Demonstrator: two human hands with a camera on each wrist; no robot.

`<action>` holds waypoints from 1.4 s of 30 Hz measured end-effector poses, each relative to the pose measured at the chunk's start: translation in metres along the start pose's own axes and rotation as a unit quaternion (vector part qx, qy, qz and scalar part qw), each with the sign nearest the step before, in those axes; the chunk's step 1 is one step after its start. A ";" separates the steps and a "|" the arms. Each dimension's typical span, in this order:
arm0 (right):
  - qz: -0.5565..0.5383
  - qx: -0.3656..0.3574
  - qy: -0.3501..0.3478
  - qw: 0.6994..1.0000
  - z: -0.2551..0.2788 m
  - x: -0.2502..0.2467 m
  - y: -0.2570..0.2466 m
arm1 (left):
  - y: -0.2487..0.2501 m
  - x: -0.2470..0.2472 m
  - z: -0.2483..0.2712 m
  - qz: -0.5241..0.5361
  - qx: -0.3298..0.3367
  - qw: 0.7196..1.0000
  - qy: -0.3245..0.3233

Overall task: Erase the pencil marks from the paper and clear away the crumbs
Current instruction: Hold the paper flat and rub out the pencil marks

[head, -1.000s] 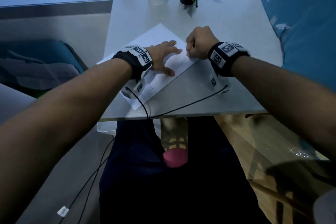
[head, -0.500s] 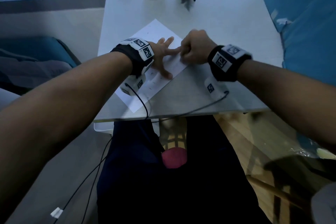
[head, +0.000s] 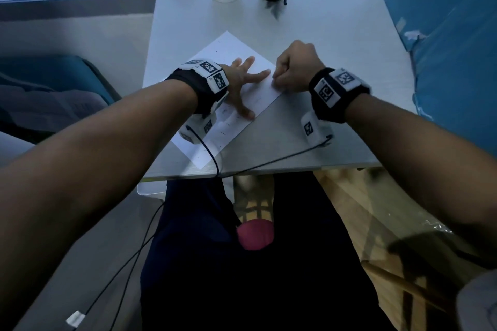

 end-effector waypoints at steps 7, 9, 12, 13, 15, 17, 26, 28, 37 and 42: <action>0.010 0.009 -0.007 1.000 -0.002 -0.003 -0.001 | 0.000 0.000 0.002 0.004 -0.007 1.000 0.002; 0.025 -0.022 -0.027 0.999 0.002 0.007 -0.013 | -0.002 0.002 0.003 0.004 -0.010 1.000 0.001; 0.026 -0.009 -0.054 0.998 0.005 0.009 -0.012 | 0.000 0.001 0.003 0.004 -0.005 1.000 0.005; 0.007 0.014 -0.029 0.999 0.000 -0.001 -0.004 | 0.001 0.000 0.003 0.005 -0.004 1.000 0.010; 0.007 0.012 0.009 1.000 -0.004 -0.006 -0.002 | 0.002 -0.002 0.005 0.002 -0.005 1.000 0.018; 0.049 -0.025 -0.052 0.997 0.007 0.021 -0.021 | 0.001 -0.003 0.005 0.000 -0.004 1.000 0.016; 0.095 -0.043 -0.086 0.991 0.016 0.032 -0.036 | 0.002 -0.003 0.009 0.004 -0.015 1.000 0.004; 0.078 -0.009 -0.055 0.995 0.006 0.016 -0.024 | 0.004 -0.003 0.009 0.004 -0.007 1.000 0.009; 0.047 0.007 -0.026 0.999 0.002 0.006 -0.015 | 0.001 0.003 0.004 0.016 -0.006 1.000 0.001; 0.068 -0.034 -0.091 0.993 0.023 0.042 -0.033 | 0.000 0.002 0.004 0.027 -0.007 1.000 0.006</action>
Point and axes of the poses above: each hand's wrist, its own z-axis away from the middle knuckle, its own x-axis out of the palm, y = z × x, the point moved 10 cm from there along -z, towards the middle knuckle, and after that the axes turned 10 degrees about -z, right-handed, at the moved point
